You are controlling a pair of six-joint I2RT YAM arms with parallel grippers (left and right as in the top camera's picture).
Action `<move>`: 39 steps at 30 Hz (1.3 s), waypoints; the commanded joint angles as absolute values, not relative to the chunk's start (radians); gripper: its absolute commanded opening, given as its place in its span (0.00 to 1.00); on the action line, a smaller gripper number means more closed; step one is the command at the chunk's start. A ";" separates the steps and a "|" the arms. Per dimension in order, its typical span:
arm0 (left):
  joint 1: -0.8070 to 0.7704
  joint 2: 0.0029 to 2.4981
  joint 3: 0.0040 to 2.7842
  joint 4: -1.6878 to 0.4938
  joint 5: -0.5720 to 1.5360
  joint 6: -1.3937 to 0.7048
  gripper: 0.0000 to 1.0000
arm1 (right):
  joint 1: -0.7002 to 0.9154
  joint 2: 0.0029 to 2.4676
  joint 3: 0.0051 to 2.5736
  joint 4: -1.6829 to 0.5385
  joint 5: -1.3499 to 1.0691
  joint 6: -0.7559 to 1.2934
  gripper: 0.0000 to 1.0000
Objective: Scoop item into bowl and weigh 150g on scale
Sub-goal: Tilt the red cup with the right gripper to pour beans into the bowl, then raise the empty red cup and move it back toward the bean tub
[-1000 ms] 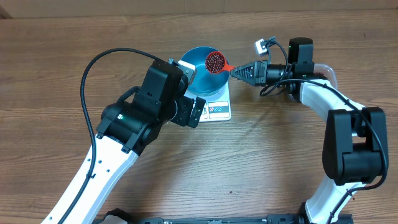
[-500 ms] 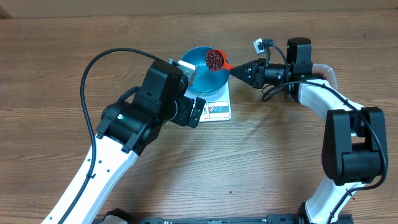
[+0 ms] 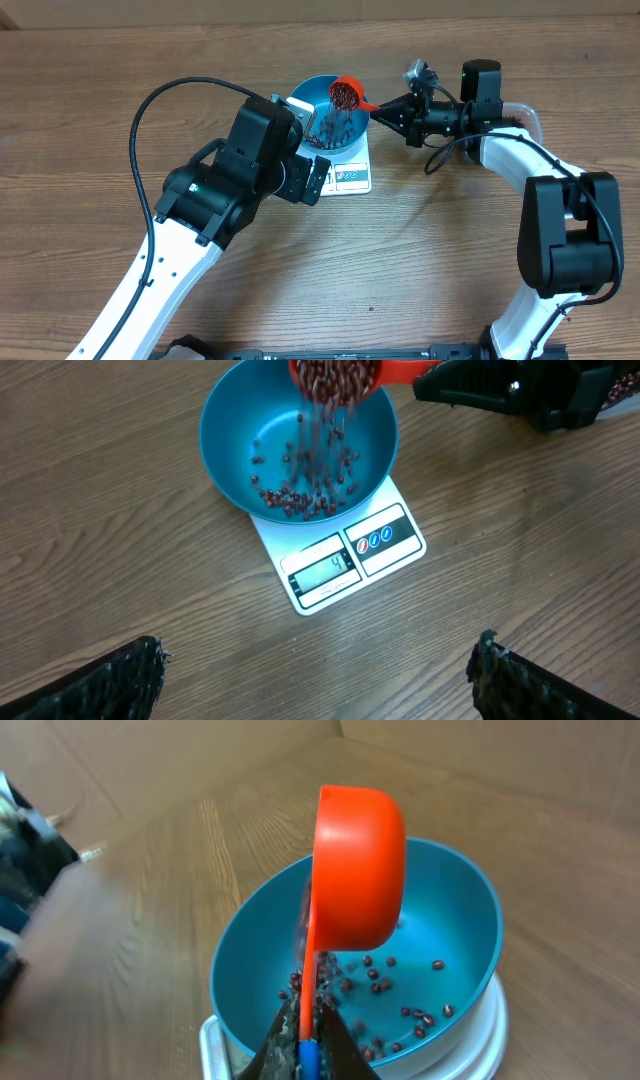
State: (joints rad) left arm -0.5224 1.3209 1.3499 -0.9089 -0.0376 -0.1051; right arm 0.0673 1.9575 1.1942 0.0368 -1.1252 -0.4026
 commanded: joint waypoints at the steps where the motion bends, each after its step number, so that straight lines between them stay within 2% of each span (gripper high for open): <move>1: -0.525 1.330 1.366 -0.905 -0.033 -0.109 1.00 | 0.073 1.966 1.200 0.053 -1.133 -0.568 0.04; 7: -0.525 1.330 1.366 -0.905 -0.033 -0.109 1.00 | 0.073 1.966 1.200 0.084 -1.133 -0.664 0.04; 15: -0.525 1.330 1.366 -0.905 -0.033 -0.109 1.00 | 0.073 1.966 1.200 0.288 -1.134 -0.667 0.04; 31: -0.525 1.330 1.366 -0.905 -0.033 -0.109 1.00 | 0.074 1.966 1.200 0.302 -1.153 -0.685 0.04; 33: -0.525 1.330 1.366 -0.905 -0.033 -0.109 1.00 | 0.073 1.966 1.200 0.304 -1.157 -0.642 0.04; 37: -0.525 1.330 1.366 -0.905 -0.033 -0.109 0.99 | 0.070 1.962 1.200 0.427 -1.185 -0.266 0.04; 39: -0.525 1.330 1.366 -0.905 -0.033 -0.109 1.00 | 0.070 1.954 1.200 0.471 -1.204 -0.156 0.04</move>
State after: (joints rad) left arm -0.5224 1.3209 1.3499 -0.9089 -0.0376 -0.1051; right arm 0.0673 1.9579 1.1946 0.4335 -1.1648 -0.4191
